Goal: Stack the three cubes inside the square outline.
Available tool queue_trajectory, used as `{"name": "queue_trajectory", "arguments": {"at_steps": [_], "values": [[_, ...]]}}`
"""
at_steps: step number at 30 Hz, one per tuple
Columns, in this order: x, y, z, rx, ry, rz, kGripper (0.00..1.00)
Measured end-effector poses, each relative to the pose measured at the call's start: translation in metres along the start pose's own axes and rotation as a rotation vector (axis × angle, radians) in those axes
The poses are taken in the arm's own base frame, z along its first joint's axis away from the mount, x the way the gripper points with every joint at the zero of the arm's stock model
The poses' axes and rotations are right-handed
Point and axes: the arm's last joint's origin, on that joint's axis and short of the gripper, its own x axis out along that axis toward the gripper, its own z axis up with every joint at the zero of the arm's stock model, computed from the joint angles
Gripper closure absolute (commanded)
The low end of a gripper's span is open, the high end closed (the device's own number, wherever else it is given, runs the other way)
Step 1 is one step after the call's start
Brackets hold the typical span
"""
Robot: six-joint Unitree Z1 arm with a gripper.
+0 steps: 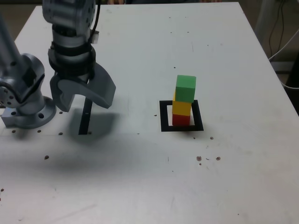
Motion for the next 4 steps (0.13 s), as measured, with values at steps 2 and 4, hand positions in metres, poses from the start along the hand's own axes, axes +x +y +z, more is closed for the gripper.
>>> {"name": "queue_trajectory", "arguments": {"at_steps": [2,4], "values": [[0.0011,0.0004,-0.0002,-0.003,-0.001,0.0,0.0],[0.0015,0.0005,-0.0002,-0.003,-0.002,0.001,0.0]]}}
